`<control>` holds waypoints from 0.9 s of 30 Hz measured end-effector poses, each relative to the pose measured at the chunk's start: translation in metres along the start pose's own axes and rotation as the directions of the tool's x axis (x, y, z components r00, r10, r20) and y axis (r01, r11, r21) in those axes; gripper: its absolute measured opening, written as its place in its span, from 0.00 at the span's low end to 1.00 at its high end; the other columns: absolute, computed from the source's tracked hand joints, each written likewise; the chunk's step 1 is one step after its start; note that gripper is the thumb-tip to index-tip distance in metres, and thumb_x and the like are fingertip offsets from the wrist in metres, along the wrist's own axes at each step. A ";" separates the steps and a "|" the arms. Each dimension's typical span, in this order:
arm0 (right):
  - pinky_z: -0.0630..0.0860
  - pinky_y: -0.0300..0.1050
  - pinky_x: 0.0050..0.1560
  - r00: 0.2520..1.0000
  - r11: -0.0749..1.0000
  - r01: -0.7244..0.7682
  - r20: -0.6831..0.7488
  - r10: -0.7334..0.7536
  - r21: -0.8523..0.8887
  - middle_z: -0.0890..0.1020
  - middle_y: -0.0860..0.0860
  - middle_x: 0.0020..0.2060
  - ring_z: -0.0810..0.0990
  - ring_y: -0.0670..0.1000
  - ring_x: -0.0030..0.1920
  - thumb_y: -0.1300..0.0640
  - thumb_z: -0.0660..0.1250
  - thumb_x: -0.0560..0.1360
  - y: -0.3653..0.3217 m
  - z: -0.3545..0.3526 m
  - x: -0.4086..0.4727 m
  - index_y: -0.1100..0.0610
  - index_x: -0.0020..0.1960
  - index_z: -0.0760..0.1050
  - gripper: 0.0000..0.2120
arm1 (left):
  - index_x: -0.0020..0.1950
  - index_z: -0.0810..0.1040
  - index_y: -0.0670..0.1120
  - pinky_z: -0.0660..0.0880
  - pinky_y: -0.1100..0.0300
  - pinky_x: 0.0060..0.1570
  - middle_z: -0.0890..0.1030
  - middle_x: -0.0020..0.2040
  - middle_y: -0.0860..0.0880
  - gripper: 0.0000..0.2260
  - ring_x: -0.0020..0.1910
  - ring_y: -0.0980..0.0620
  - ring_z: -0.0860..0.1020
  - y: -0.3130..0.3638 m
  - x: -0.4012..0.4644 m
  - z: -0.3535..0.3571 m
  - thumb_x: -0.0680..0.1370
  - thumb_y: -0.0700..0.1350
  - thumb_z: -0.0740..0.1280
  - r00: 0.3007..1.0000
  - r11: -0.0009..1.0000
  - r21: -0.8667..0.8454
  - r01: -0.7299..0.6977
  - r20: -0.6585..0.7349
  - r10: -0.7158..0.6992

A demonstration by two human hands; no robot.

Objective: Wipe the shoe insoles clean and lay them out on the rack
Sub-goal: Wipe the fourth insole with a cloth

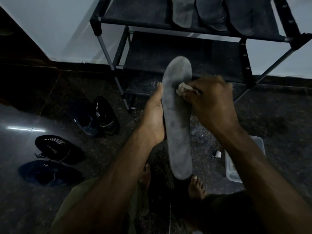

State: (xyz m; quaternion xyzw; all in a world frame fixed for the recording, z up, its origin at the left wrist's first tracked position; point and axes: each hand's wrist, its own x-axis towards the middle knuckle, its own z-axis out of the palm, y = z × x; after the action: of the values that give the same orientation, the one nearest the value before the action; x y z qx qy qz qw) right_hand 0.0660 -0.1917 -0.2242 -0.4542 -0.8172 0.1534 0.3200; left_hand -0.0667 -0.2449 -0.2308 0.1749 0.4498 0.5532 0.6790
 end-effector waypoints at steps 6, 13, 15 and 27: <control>0.75 0.52 0.38 1.000 1.000 0.030 -0.004 -0.030 0.008 0.80 0.49 0.33 0.76 0.48 0.33 0.49 0.65 0.79 -0.002 -0.004 -0.001 0.55 0.40 0.81 0.13 | 0.61 0.78 0.41 0.77 0.55 0.56 0.82 0.53 0.43 0.25 0.53 0.47 0.80 -0.004 0.003 -0.005 0.83 0.58 0.51 0.996 0.998 -0.054 0.041 0.079 -0.036; 0.77 0.49 0.46 0.999 0.998 0.027 0.015 -0.028 0.049 0.83 0.50 0.40 0.79 0.48 0.41 0.48 0.65 0.78 -0.006 -0.004 0.000 0.55 0.47 0.82 0.12 | 0.60 0.78 0.41 0.76 0.54 0.57 0.83 0.52 0.43 0.24 0.53 0.48 0.80 -0.005 0.003 -0.005 0.83 0.58 0.52 0.994 0.996 -0.073 0.047 0.104 -0.040; 0.76 0.51 0.40 0.991 1.000 -0.021 -0.133 0.021 0.001 0.80 0.49 0.34 0.76 0.48 0.34 0.47 0.64 0.79 0.002 -0.006 0.005 0.55 0.42 0.80 0.14 | 0.61 0.78 0.42 0.77 0.55 0.58 0.83 0.53 0.44 0.24 0.53 0.48 0.81 -0.007 0.002 -0.002 0.83 0.57 0.52 0.992 0.997 -0.063 0.043 0.118 -0.035; 0.76 0.48 0.44 0.983 1.000 -0.022 -0.181 0.022 0.006 0.82 0.51 0.39 0.78 0.48 0.39 0.49 0.64 0.79 -0.006 -0.003 0.009 0.56 0.46 0.81 0.12 | 0.65 0.76 0.41 0.72 0.51 0.64 0.80 0.59 0.41 0.24 0.60 0.45 0.78 -0.009 0.001 0.002 0.83 0.57 0.52 0.991 0.997 -0.055 0.050 0.128 -0.042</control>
State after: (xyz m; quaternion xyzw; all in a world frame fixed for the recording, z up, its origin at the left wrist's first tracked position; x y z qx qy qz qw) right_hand 0.0607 -0.1876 -0.2156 -0.4747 -0.7793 0.1166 0.3921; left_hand -0.0595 -0.2461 -0.2365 0.1794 0.3933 0.5381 0.7236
